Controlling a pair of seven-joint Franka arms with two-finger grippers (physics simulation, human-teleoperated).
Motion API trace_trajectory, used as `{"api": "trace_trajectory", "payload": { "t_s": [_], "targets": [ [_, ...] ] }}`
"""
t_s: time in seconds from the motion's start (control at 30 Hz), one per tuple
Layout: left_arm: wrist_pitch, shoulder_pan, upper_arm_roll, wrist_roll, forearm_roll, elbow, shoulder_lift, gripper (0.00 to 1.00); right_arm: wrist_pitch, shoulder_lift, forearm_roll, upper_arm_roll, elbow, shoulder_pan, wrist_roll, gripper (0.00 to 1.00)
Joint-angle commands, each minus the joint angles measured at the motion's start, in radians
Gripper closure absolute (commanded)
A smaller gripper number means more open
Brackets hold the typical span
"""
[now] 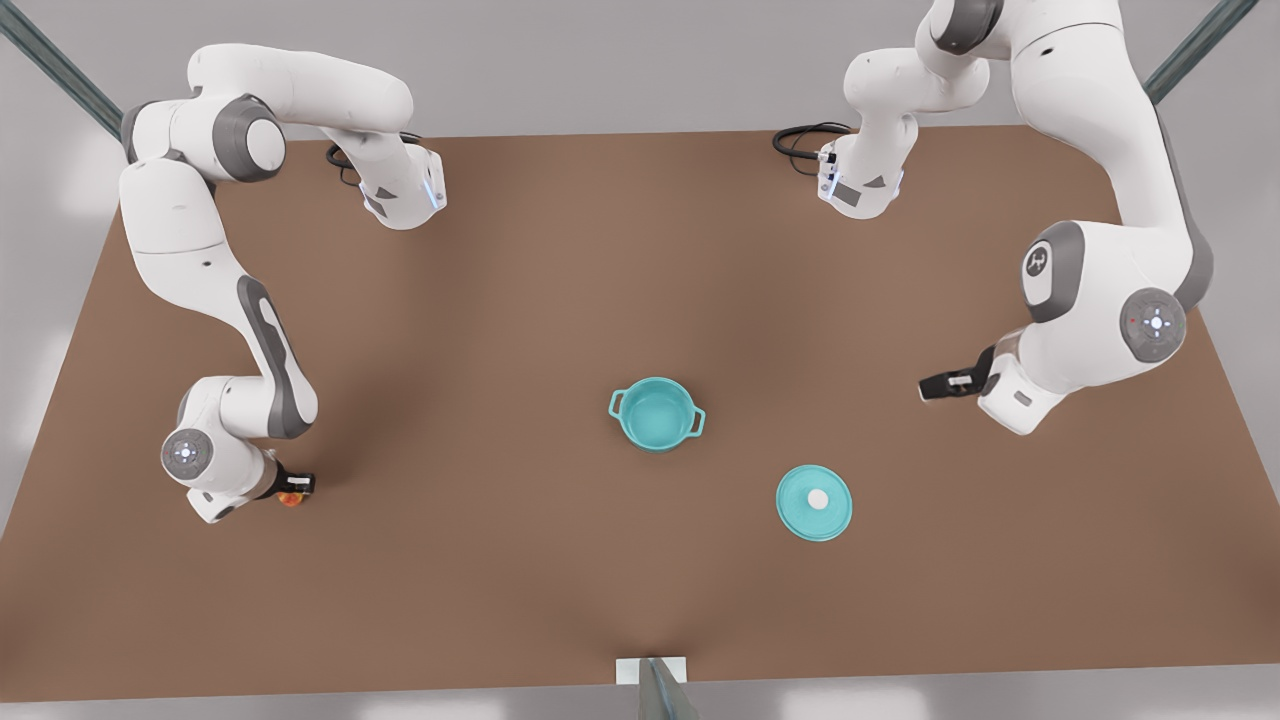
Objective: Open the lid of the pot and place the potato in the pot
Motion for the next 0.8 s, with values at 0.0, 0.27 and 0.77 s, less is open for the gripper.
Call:
{"api": "trace_trajectory", "payload": {
  "t_s": [0.0, 0.27, 0.77],
  "targets": [
    [-0.024, 0.003, 0.000, 0.148, -0.002, -0.001, -0.003, 0.00, -0.023, -0.017, -0.001, 0.006, 0.001, 0.000, 0.006, 0.44],
    [-0.033, 0.007, 0.004, 0.146, 0.000, -0.001, -0.004, 0.00, -0.176, -0.125, 0.082, 0.049, 0.015, 0.107, 0.147, 0.44],
    [-0.063, 0.007, 0.003, 0.080, 0.002, 0.004, -0.001, 0.00, -0.356, -0.146, 0.490, -0.305, 0.184, 0.746, 0.454, 0.44]
  ]
}}
